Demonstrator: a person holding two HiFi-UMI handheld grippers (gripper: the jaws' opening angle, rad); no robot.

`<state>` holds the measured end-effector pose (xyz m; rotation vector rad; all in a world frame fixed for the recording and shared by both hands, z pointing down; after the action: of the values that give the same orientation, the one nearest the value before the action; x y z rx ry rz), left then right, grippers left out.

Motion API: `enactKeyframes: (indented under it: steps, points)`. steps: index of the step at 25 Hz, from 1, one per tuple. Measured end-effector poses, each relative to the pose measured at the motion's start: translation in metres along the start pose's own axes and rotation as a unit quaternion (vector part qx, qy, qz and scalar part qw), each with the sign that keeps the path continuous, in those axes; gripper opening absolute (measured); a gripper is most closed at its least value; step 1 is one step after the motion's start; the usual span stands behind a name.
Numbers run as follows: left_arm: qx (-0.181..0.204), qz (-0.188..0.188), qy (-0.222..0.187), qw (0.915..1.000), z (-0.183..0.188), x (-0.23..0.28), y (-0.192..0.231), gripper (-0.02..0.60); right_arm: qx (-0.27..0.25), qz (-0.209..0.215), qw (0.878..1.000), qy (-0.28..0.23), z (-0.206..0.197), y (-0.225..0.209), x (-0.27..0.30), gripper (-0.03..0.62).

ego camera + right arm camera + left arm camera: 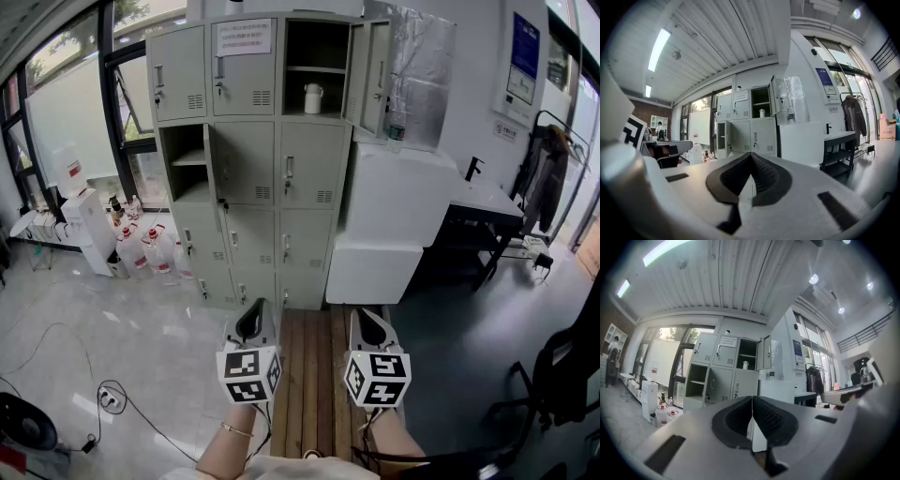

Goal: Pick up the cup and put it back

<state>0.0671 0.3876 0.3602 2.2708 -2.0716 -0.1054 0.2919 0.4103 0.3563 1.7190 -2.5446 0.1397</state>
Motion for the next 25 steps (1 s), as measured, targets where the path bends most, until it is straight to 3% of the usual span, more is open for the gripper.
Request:
enactKeyframes:
  steps: [10,25]
  points:
    - [0.006,-0.006,-0.002,1.0000,0.003,-0.011,0.020,0.011,0.020,-0.003,1.000,-0.017,0.000,0.013,-0.007,-0.008]
    - [0.034,-0.029,0.012,0.9989,-0.007,0.001,0.045,0.011,0.000,-0.025,1.000,0.007,-0.013,0.014,0.008,-0.008]
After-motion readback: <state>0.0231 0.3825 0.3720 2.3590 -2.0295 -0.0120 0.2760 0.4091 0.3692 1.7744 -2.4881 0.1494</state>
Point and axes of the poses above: the fingertips, and each gripper's own axes: x forward along the fingers, y to its left, z out of its top, the point moved 8 cm from there along -x, backward along the fingers, and after that the axes turned 10 degrees about z, right-handed, at the moved point
